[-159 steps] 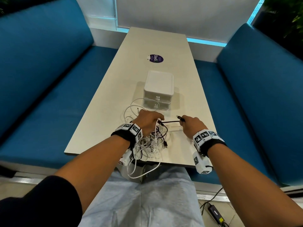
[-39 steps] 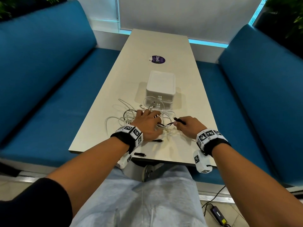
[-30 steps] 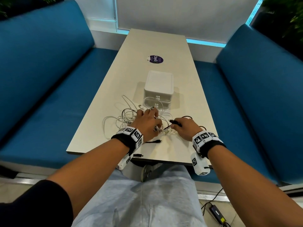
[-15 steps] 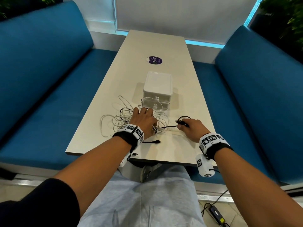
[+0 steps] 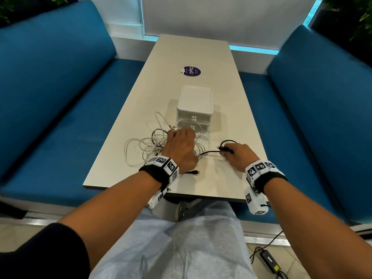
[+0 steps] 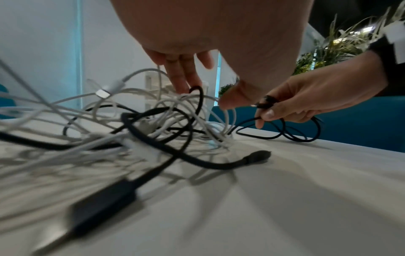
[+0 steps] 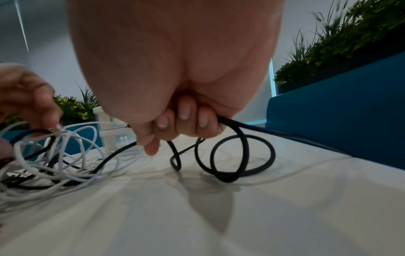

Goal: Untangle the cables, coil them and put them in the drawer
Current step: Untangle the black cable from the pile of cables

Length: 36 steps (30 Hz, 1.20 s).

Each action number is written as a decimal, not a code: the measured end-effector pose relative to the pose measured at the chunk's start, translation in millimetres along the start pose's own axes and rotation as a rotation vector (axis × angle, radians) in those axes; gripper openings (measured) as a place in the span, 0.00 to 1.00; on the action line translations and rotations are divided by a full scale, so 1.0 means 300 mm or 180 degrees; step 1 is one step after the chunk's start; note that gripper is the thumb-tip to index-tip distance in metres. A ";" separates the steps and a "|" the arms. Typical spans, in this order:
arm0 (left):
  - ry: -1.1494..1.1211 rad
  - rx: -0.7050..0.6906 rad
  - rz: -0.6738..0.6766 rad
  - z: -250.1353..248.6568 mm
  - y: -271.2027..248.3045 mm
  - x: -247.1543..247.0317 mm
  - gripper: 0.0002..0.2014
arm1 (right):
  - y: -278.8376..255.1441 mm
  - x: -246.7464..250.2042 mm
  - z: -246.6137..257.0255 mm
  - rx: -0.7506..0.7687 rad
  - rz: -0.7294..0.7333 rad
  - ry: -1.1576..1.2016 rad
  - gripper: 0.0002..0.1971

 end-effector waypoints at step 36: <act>0.0844 -0.0603 0.0717 -0.017 0.009 -0.130 0.12 | -0.010 -0.152 0.167 0.0355 0.0265 -0.0239 0.14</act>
Point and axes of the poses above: each hand's wrist, its own y-axis towards the middle knuckle, its own x-axis out of the back of the hand, z = x × y, the point moved 5 cm from there along y, towards the middle knuckle, and after that the axes turned 1 degree about -z, right-handed, at the moved point
